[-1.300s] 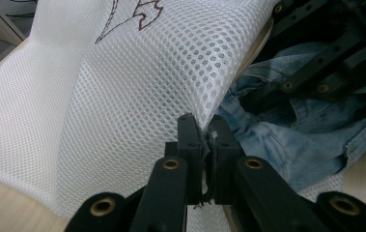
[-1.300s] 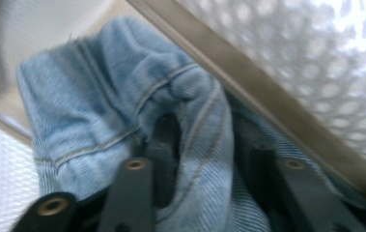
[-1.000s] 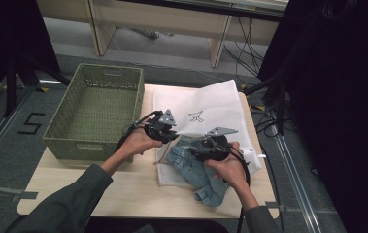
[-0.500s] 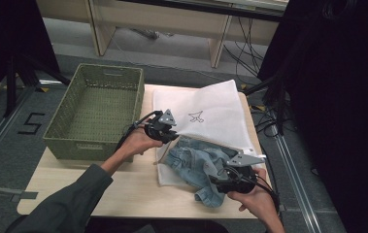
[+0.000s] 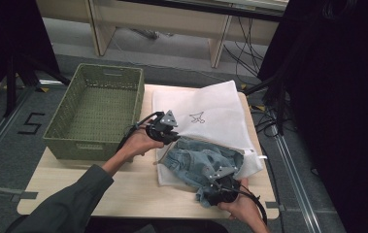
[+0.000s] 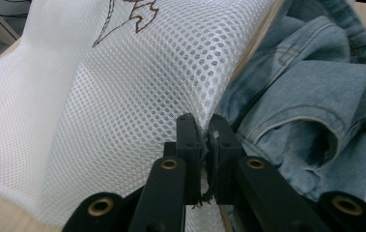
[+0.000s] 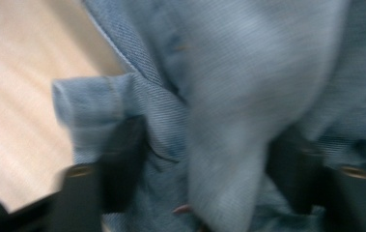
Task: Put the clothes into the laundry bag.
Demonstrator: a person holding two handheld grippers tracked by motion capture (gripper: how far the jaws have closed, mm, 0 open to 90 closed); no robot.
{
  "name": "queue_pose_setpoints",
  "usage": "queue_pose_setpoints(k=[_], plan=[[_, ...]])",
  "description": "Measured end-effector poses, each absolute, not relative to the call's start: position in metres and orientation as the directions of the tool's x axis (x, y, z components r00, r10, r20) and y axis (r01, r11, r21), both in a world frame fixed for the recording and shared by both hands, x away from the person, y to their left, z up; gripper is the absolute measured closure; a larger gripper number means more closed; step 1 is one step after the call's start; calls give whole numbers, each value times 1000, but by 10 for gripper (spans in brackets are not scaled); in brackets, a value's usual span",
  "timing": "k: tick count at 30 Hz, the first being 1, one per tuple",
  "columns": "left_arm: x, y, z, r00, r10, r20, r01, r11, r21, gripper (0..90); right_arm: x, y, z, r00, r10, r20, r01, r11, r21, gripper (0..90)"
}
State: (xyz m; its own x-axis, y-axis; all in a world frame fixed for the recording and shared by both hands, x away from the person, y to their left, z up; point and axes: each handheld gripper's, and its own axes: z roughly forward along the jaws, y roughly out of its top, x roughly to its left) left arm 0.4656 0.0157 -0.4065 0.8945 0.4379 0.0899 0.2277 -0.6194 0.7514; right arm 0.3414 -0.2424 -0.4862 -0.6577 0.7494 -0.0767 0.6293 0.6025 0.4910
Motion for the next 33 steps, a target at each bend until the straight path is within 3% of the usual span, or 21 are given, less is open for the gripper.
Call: queue_pose_setpoints(k=[3, 7, 12, 15, 21, 24, 28, 33], plan=[[465, 15, -406, 901, 424, 95, 213, -621, 755, 844, 345, -245, -479, -658, 748, -91, 599, 593, 538, 658], [463, 14, -402, 906, 412, 100, 199, -621, 758, 847, 353, -245, -458, -653, 746, -128, 562, 592, 577, 716], [463, 19, -392, 905, 407, 123, 174, -618, 767, 849, 376, -235, -425, -623, 775, -107, 521, 513, 682, 726], [463, 21, -391, 903, 410, 125, 174, -618, 767, 850, 399, -228, -413, -611, 786, -93, 524, 490, 696, 729], [463, 25, -393, 907, 402, 122, 175, -625, 760, 852, 450, -213, -443, -553, 833, 8, 627, 409, 663, 728], [461, 25, -391, 909, 401, 110, 178, -614, 769, 854, 464, -210, -463, -516, 856, 12, 678, 400, 617, 727], [459, 25, -390, 912, 386, 135, 158, -638, 754, 852, 472, -208, -472, -478, 878, 11, 684, 364, 632, 714], [462, 29, -394, 906, 407, 116, 189, -634, 750, 844, 467, -210, -466, -478, 878, 20, 671, 350, 654, 581]])
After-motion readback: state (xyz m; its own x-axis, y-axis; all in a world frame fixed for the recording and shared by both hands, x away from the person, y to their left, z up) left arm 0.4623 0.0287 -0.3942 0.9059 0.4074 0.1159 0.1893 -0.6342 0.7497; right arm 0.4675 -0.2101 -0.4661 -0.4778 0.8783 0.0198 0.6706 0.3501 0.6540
